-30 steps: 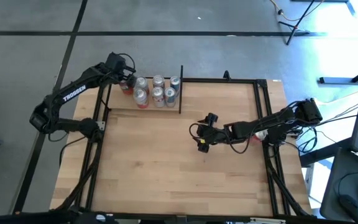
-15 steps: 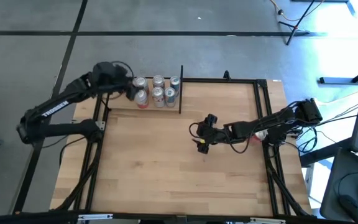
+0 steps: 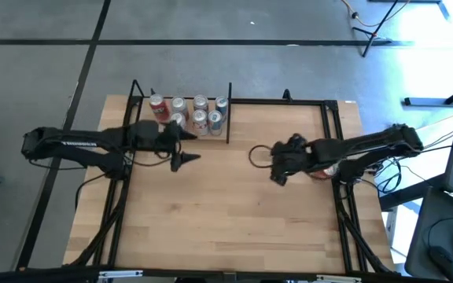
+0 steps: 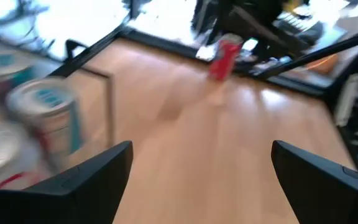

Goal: Place canned beverage on shelf
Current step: Put the red soda can on the shelf aligned with other red soda can

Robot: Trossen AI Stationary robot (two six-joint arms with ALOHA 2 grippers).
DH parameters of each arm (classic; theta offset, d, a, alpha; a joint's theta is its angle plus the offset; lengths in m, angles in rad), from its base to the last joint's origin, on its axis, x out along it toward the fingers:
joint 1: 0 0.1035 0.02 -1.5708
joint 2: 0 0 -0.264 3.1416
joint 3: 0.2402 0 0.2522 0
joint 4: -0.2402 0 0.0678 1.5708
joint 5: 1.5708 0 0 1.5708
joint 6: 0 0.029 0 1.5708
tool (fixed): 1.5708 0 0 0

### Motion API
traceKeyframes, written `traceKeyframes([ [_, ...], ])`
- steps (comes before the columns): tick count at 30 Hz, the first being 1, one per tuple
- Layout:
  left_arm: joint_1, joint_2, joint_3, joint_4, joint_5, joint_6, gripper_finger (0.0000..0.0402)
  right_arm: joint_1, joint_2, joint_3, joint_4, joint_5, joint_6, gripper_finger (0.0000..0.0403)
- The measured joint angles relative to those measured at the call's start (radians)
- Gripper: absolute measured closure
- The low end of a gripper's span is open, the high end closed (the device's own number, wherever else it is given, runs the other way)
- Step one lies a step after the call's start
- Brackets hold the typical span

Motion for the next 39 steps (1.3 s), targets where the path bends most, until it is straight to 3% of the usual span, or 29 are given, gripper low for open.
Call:
traceKeyframes([
  [7,-0.094,-0.001,-0.108,0.387,-0.003,0.082,0.0035,0.001,-0.104,0.055,-0.313,-0.080,0.338,0.0020],
  [10,-0.125,0.000,-0.114,0.434,-0.003,0.125,0.0035,0.002,-0.109,0.054,-0.368,-0.163,0.422,0.0020],
  [17,-0.179,0.000,-0.115,0.418,-0.001,0.148,0.0035,-0.030,-0.076,0.052,-0.630,-0.216,0.607,0.0020],
  [22,-0.204,0.000,-0.115,0.419,-0.001,0.150,0.0035,-0.032,-0.069,0.028,-0.609,-0.264,0.610,0.0020],
  [28,-0.221,0.000,-0.115,0.418,-0.001,0.150,0.0035,-0.042,-0.062,-0.090,-0.625,-0.328,0.589,0.0020],
  [39,-0.258,0.000,-0.115,0.409,-0.001,0.149,0.0035,-0.141,-0.059,-0.231,-0.619,-0.306,0.546,0.0020],
])
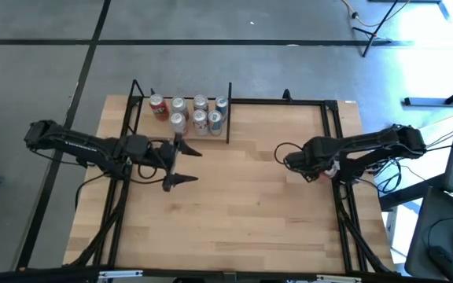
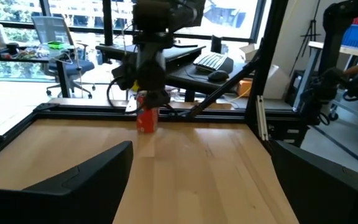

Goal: Place canned beverage on shelf
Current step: Put the red soda can on the shelf aligned with other red soda can

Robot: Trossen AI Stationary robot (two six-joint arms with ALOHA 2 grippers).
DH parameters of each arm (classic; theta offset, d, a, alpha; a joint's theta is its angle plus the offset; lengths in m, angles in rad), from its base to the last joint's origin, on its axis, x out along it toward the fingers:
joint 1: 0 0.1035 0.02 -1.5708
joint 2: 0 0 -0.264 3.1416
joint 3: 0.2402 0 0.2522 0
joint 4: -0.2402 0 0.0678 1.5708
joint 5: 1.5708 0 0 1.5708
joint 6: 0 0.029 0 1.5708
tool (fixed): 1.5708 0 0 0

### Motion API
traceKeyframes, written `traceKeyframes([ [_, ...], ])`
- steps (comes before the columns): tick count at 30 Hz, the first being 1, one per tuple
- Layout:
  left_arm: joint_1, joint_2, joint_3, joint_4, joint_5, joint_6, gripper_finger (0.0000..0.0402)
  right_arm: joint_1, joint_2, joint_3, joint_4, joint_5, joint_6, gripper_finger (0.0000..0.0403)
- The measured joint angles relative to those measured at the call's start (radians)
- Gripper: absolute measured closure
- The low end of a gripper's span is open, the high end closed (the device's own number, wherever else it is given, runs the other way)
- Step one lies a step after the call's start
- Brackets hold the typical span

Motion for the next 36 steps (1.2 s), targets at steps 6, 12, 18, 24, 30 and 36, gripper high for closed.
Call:
traceKeyframes([
  [6,-0.025,0.000,0.000,0.000,0.000,0.000,0.0035,-0.010,0.000,-0.054,0.054,-0.099,-0.079,0.0020],
  [12,-0.032,0.000,0.000,0.000,0.000,0.000,0.0035,-0.009,0.000,-0.068,0.173,-0.140,-0.152,0.0050],
  [18,-0.032,0.000,0.000,0.000,0.000,-0.001,0.0035,-0.008,-0.003,-0.064,0.210,-0.186,-0.184,0.0148],
  [24,-0.032,0.000,0.000,0.000,0.000,0.000,0.0035,0.010,0.000,-0.008,0.292,-0.187,-0.206,0.0148],
  [30,-0.032,0.000,0.000,0.000,0.000,0.000,0.0035,0.077,0.002,0.070,0.496,-0.158,-0.266,0.0148],
  [36,-0.032,0.000,0.000,0.000,0.000,0.000,0.0035,0.138,0.106,0.168,0.674,-0.117,-0.431,0.0151],
])
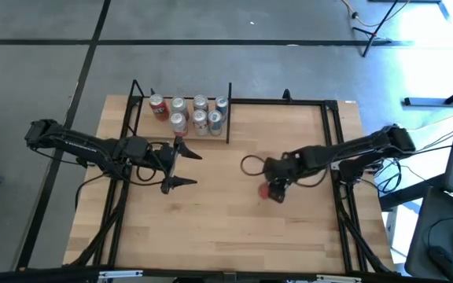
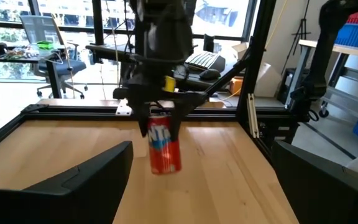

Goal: Place canned beverage on shelf
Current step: Put the red soda can on the shelf aligned with other red soda can

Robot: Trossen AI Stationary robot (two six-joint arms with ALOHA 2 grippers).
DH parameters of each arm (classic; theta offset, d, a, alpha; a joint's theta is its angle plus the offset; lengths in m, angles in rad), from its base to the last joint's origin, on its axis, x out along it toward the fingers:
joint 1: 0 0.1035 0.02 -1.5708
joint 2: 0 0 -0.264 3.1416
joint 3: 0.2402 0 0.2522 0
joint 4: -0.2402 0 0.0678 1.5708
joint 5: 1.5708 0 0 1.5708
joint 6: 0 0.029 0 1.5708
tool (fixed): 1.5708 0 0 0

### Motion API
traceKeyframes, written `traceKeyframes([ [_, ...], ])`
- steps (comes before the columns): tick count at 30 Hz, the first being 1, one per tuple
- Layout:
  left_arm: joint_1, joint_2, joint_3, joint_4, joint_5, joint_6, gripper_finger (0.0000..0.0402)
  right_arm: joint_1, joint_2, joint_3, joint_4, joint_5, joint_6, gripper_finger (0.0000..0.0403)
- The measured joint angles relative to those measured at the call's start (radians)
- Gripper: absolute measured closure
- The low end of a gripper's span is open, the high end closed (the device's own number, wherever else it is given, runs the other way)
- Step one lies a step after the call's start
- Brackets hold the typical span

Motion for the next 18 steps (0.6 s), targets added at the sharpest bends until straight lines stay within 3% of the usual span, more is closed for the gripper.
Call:
traceKeyframes([
  [11,0.000,0.000,0.000,-0.011,0.000,0.000,0.0035,0.095,0.368,0.449,-0.251,0.108,-0.339,0.0152],
  [18,0.000,0.000,0.000,-0.016,0.000,0.000,0.0035,0.175,0.558,0.635,-0.285,0.085,-0.560,0.0152],
])
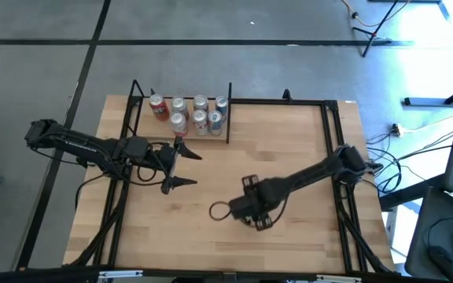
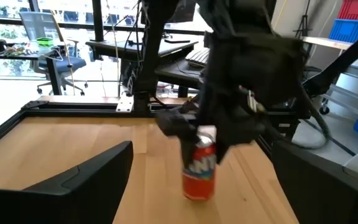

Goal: Place canned beverage on shelf
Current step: Put the red soda can on the shelf aligned with other red soda can

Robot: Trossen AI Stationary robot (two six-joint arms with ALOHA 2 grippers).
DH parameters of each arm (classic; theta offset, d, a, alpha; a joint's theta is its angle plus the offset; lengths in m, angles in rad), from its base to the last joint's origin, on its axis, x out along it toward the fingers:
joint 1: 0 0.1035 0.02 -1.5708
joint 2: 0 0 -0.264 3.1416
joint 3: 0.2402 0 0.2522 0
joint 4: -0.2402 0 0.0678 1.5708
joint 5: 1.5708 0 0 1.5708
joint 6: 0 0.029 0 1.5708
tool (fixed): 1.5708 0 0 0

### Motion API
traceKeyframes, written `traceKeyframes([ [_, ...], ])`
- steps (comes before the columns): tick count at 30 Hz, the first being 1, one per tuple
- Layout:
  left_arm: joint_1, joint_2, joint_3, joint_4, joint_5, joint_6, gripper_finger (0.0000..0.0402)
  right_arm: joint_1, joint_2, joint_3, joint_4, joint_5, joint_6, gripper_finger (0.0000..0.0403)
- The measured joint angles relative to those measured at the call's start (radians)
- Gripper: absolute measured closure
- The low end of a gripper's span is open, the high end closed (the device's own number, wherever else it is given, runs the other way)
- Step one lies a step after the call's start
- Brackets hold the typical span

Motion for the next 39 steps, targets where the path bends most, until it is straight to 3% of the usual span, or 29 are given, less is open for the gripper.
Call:
traceKeyframes([
  [8,0.000,0.000,0.000,0.000,0.000,-0.001,0.0035,0.043,0.097,0.072,-0.020,0.045,-0.057,0.0148],
  [17,0.000,0.000,0.000,0.000,0.000,-0.001,0.0035,0.038,0.102,0.138,-0.026,0.052,0.007,0.0014],
  [26,0.000,0.000,0.000,0.000,0.000,-0.007,0.0035,0.039,0.048,0.241,-0.117,0.035,0.114,0.0043],
  [29,0.000,0.000,0.000,0.000,0.000,-0.007,0.0035,0.051,0.004,0.236,-0.119,0.078,0.185,0.0045],
  [33,0.000,0.000,0.000,0.000,0.000,-0.009,0.0035,0.079,-0.044,0.175,-0.106,0.166,0.269,0.0044],
  [39,0.000,0.000,0.000,0.000,0.000,-0.008,0.0035,0.121,-0.144,0.010,-0.012,0.194,0.353,0.0043],
])
